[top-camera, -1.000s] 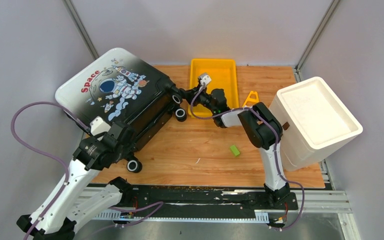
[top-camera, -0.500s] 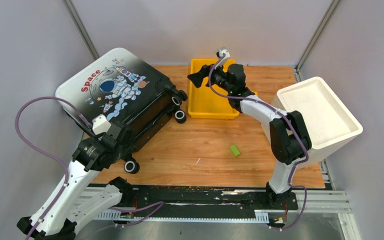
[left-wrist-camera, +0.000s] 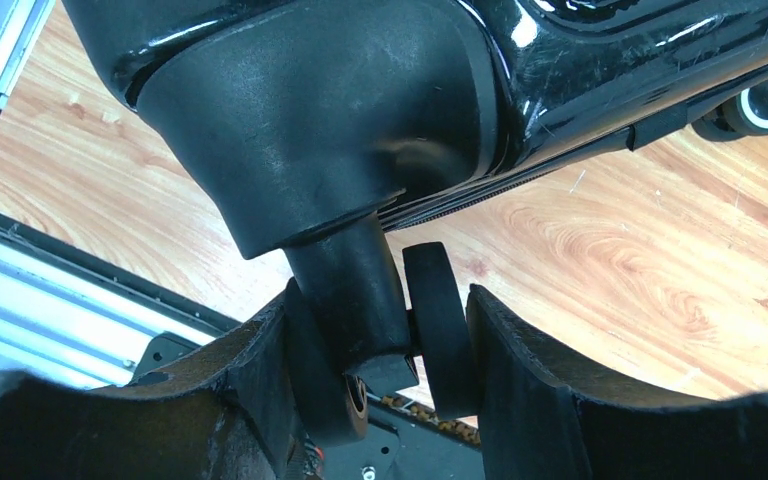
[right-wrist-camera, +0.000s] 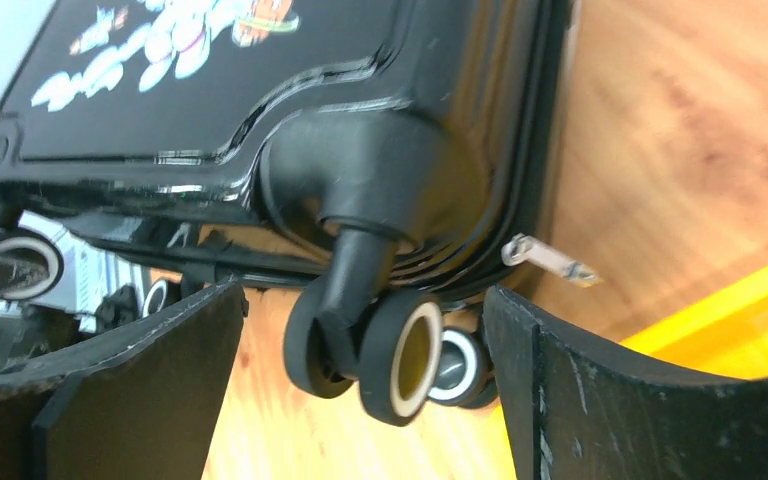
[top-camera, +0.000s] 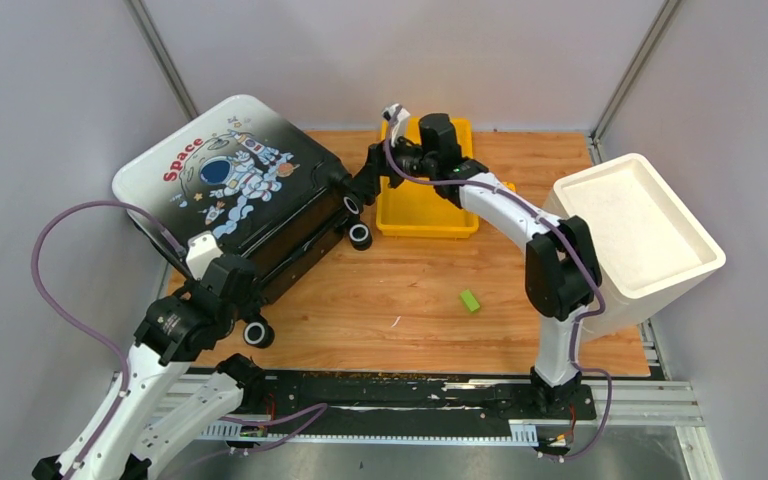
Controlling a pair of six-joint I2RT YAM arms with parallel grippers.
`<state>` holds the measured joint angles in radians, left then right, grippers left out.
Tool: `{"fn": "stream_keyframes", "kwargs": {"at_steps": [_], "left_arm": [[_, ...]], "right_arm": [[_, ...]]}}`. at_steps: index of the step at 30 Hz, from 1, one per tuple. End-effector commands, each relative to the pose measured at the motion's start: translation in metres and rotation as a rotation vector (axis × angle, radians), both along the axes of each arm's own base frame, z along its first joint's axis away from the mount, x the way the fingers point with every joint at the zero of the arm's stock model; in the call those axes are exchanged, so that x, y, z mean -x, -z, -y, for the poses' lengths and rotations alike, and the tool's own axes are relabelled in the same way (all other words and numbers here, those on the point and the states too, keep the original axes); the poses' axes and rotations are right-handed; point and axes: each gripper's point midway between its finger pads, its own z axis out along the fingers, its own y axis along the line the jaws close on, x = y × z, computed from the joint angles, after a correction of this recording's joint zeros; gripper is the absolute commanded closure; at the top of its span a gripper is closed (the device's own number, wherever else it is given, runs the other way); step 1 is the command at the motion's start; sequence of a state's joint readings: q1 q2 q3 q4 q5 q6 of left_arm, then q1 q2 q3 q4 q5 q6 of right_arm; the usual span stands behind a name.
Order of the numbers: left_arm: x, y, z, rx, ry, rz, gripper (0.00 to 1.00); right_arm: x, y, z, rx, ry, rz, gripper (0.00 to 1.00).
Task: Open, take out, and arrange the luggage
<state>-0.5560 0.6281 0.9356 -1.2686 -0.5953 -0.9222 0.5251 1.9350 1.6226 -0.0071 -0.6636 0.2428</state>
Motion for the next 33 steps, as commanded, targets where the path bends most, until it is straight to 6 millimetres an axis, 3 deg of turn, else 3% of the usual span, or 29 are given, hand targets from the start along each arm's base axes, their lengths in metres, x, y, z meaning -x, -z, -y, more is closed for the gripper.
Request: {"fn": "stream_keyframes", "kwargs": {"at_steps": [1,8,11,14,18,21,24,27,33], "left_arm": [[-0.037,-0.051,0.012,-0.056,0.14,0.233,1.0],[-0.043,-0.071,0.022,-0.091,0.28,0.32,1.0],[-0.041,-0.073,0.026,-0.086,0.317,0.328,1.0],[-0.039,-0.072,0.027,-0.076,0.327,0.324,1.0],[-0.037,-0.072,0.022,-0.096,0.313,0.323,1.0],[-0.038,-0.076,0.004,-0.16,0.231,0.325,0.99],[-0.042,-0.083,-0.016,-0.268,0.153,0.323,0.96],[-0.047,-0.088,-0.023,-0.317,0.113,0.311,0.86],[-0.048,-0.087,-0.034,-0.352,0.03,0.308,0.66]], "right_arm": [[0.028,0.018,-0.02,0.075,-0.105,-0.033,0.11],[0.037,0.036,-0.019,0.123,-0.065,-0.053,0.14],[0.041,0.038,-0.018,0.129,-0.06,-0.052,0.22],[0.045,0.039,-0.016,0.138,-0.051,-0.038,0.37],[0.049,0.033,-0.013,0.145,-0.019,-0.016,0.68],[0.06,0.029,-0.013,0.132,-0.035,0.013,0.79],[0.068,0.03,-0.016,0.124,-0.058,0.039,0.89],[0.072,0.033,-0.017,0.128,-0.049,0.034,1.0],[0.104,0.027,-0.024,0.122,-0.092,0.042,1.0]]}}
